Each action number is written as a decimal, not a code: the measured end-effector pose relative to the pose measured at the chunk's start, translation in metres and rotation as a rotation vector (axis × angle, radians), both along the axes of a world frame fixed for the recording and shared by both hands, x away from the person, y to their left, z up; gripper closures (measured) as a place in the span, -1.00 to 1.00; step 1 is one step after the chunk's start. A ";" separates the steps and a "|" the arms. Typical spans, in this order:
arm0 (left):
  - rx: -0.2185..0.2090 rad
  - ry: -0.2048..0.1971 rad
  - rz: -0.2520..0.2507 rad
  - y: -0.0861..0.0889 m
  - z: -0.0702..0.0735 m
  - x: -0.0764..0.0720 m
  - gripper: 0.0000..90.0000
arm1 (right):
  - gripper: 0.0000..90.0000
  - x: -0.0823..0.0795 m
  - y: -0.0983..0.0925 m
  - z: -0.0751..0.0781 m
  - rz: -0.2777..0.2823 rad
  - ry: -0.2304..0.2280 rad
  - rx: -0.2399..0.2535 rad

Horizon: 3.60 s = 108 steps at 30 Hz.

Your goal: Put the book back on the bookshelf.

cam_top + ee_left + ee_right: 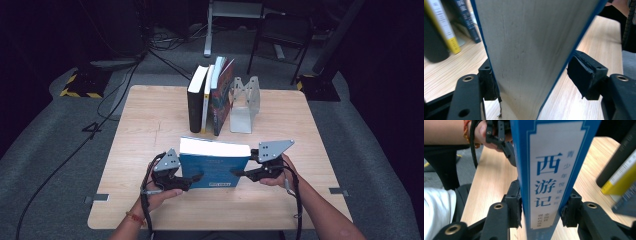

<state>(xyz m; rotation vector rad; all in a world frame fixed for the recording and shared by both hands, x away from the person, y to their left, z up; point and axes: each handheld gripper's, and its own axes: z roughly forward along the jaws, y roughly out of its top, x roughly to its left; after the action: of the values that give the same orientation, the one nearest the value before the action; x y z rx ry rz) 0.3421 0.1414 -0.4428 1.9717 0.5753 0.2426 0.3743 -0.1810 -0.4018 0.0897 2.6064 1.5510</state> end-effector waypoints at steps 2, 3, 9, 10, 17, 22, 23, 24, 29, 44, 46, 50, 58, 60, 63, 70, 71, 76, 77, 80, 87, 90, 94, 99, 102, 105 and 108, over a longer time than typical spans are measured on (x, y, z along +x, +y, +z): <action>0.000 0.007 -0.025 -0.009 0.000 0.005 -0.35 | 0.34 -0.006 -0.007 0.002 -0.024 -0.007 -0.015; -0.007 0.012 -0.041 -0.013 0.000 0.008 -0.37 | 0.34 -0.008 -0.011 0.002 -0.036 -0.003 -0.017; -0.008 0.003 -0.076 -0.045 -0.005 0.019 -0.50 | 0.35 -0.019 -0.041 0.001 -0.102 -0.008 -0.005; -0.002 0.002 -0.079 -0.050 -0.006 0.020 -0.50 | 0.35 -0.021 -0.046 0.001 -0.110 -0.011 -0.007; 0.071 0.019 -0.036 -0.072 -0.013 0.015 -0.51 | 0.35 -0.033 -0.069 0.002 -0.167 -0.013 -0.015; 0.068 0.030 -0.041 -0.069 -0.015 0.015 -0.49 | 0.30 -0.033 -0.065 0.009 -0.155 -0.021 -0.021; 0.066 0.036 -0.042 -0.069 -0.016 0.016 -0.50 | 0.30 -0.032 -0.064 0.010 -0.152 -0.021 -0.019; 0.068 0.041 -0.039 -0.069 -0.017 0.016 -0.49 | 0.29 -0.032 -0.062 0.013 -0.151 -0.036 -0.022; 0.089 0.047 -0.040 -0.069 -0.020 0.017 -0.48 | 0.26 -0.032 -0.059 0.032 -0.147 -0.041 -0.021; 0.219 0.142 0.037 -0.038 -0.039 -0.003 -0.41 | 0.25 -0.025 -0.047 0.057 -0.095 0.016 0.007; 0.224 0.156 0.051 -0.026 -0.039 -0.010 -0.41 | 0.25 -0.026 -0.046 0.057 -0.102 0.007 0.007; 0.242 0.173 0.072 -0.008 -0.040 -0.019 -0.40 | 0.26 -0.023 -0.046 0.056 -0.106 0.024 0.018; 0.279 0.186 0.080 0.027 -0.044 -0.034 -0.42 | 0.26 -0.024 -0.039 0.055 -0.130 0.006 0.010; 0.291 0.194 0.104 0.034 -0.046 -0.034 -0.42 | 0.29 -0.024 -0.037 0.056 -0.133 0.005 0.009; 0.340 0.202 0.138 0.037 -0.053 -0.035 -0.50 | 0.32 -0.027 -0.037 0.057 -0.150 -0.008 0.002; 0.334 0.161 0.169 0.035 -0.058 -0.036 -0.57 | 0.34 -0.029 -0.036 0.057 -0.180 -0.009 0.001; 0.329 0.155 0.175 0.035 -0.059 -0.036 -0.60 | 0.34 -0.029 -0.036 0.058 -0.181 -0.013 -0.006; 0.315 0.137 0.156 0.037 -0.062 -0.034 -0.67 | 0.34 -0.029 -0.035 0.061 -0.208 -0.007 -0.007; 0.313 0.138 0.158 0.036 -0.062 -0.034 -0.67 | 0.34 -0.029 -0.035 0.062 -0.212 -0.003 -0.006; 0.314 0.137 0.157 0.037 -0.062 -0.034 -0.67 | 0.35 -0.027 -0.035 0.065 -0.219 -0.004 -0.010; 0.313 0.139 0.155 0.037 -0.062 -0.034 -0.67 | 0.35 -0.020 -0.041 0.079 -0.287 0.026 -0.034; 0.314 0.140 0.153 0.037 -0.062 -0.034 -0.67 | 0.35 -0.018 -0.044 0.084 -0.318 0.036 -0.053; 0.313 0.140 0.150 0.037 -0.062 -0.033 -0.68 | 0.35 -0.013 -0.049 0.091 -0.364 0.048 -0.072; 0.313 0.138 0.142 0.037 -0.062 -0.032 -0.68 | 0.35 -0.011 -0.053 0.099 -0.414 0.015 -0.103; 0.313 0.139 0.142 0.037 -0.062 -0.032 -0.69 | 0.35 -0.008 -0.057 0.103 -0.451 0.014 -0.121; 0.317 0.136 0.150 0.036 -0.062 -0.031 -0.69 | 0.35 -0.003 -0.060 0.106 -0.479 0.017 -0.127; 0.314 0.137 0.154 0.035 -0.062 -0.031 -0.70 | 0.35 0.001 -0.060 0.108 -0.508 0.013 -0.131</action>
<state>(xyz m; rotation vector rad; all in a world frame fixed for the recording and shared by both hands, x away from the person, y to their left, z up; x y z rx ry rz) 0.3113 0.1767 -0.5047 2.2618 0.8208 0.3099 0.3753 -0.2414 -0.2935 0.6893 2.4194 1.1994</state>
